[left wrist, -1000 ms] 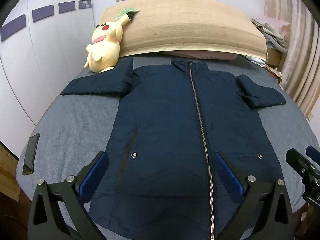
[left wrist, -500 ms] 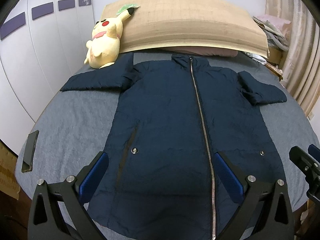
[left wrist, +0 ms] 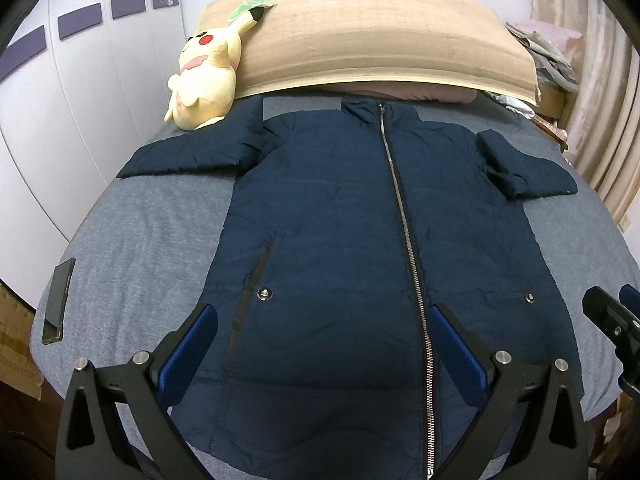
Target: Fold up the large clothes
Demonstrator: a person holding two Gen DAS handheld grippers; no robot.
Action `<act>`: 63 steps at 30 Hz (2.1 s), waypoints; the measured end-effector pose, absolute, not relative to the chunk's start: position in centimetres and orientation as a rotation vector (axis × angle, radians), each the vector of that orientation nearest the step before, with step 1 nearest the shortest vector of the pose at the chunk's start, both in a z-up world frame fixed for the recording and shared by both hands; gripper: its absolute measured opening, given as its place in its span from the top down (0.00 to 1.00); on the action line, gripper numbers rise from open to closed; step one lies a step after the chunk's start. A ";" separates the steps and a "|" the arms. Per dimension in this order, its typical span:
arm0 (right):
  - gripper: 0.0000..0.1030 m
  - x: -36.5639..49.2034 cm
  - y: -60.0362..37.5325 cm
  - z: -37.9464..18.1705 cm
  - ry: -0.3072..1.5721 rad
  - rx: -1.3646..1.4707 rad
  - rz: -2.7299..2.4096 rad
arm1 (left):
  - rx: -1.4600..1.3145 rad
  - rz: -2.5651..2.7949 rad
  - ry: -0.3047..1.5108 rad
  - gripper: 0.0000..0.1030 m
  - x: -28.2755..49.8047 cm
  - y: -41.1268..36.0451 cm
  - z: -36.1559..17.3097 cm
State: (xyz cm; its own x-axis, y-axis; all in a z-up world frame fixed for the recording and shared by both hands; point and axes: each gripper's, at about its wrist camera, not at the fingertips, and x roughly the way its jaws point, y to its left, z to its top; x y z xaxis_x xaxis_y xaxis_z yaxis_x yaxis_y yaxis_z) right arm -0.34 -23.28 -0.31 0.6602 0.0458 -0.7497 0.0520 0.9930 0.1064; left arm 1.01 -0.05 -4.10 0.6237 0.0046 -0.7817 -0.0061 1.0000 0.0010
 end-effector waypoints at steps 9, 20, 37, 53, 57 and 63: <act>0.00 -0.1 -23.5 -0.9 0.860 0.130 -0.004 | 0.009 0.009 0.909 0.00 1.3 -0.4 -4.4; 0.00 0.1 -23.8 -1.3 0.868 0.135 -0.006 | 0.017 0.007 0.915 0.00 1.5 -0.6 -4.8; 0.00 2.4 -28.4 -3.5 0.910 0.171 -0.028 | 0.031 0.008 0.983 0.00 3.9 -0.8 -8.4; 0.01 17.2 -55.7 -9.3 0.781 0.939 -0.101 | 0.025 0.018 1.017 0.00 7.0 1.0 -15.1; 0.12 21.7 -60.5 -12.1 0.728 1.107 -0.143 | 0.002 0.009 0.955 0.00 6.6 1.3 -15.8; 0.17 27.1 -63.2 -14.8 0.735 1.141 -0.208 | -0.005 0.022 0.908 0.00 6.6 1.0 -15.9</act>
State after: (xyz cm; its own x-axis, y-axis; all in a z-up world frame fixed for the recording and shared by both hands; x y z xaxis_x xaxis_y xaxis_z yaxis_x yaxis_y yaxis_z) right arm 27.06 -63.20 -14.84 0.7513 0.2089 -0.6260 0.5060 0.4267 0.7496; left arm 6.56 1.04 -15.90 0.6153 0.0175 -0.7881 -0.0215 0.9998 0.0053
